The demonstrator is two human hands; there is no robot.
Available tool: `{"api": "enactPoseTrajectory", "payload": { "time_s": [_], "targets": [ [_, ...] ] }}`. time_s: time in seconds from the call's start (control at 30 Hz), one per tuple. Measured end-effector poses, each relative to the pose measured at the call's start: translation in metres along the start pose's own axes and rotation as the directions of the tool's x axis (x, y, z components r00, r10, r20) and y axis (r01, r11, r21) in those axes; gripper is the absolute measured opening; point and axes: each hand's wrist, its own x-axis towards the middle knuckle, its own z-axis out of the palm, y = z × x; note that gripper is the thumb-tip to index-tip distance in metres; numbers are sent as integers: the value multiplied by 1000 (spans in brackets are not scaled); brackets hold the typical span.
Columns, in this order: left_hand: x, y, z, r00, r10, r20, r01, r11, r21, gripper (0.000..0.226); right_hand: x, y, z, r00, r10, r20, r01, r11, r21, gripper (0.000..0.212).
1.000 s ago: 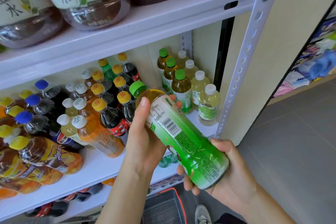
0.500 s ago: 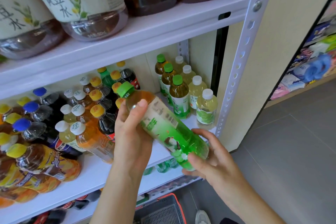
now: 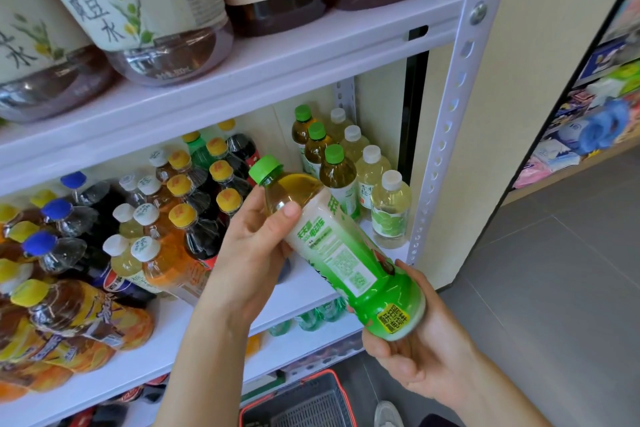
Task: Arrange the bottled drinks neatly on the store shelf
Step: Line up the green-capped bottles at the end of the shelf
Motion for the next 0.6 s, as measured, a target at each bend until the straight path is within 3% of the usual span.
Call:
{"api": "enactPoseTrajectory", "payload": {
  "time_s": [0.07,0.23,0.33,0.47,0.6],
  "targets": [
    [0,1,-5,1000,8,22,-10,994,107,57,1,1,-3,1000,-1,15,1,1000,8,70],
    [4,7,-8,978,210,-10,-188,895,404,58,12,2,-1,987,-148,-67,144,988,-60,62],
    [5,2,-4,959,257,-121,-170,861,480,64,16,0,0,940,-304,-155,285,949,-136,58],
    [7,-3,-8,970,197,-139,-105,864,493,64,15,-1,-4,894,-422,-151,383,894,-230,60],
    [11,-3,-16,999,40,-7,-37,968,249,41,17,-4,-9,879,-450,-159,402,878,-261,65]
  ]
}}
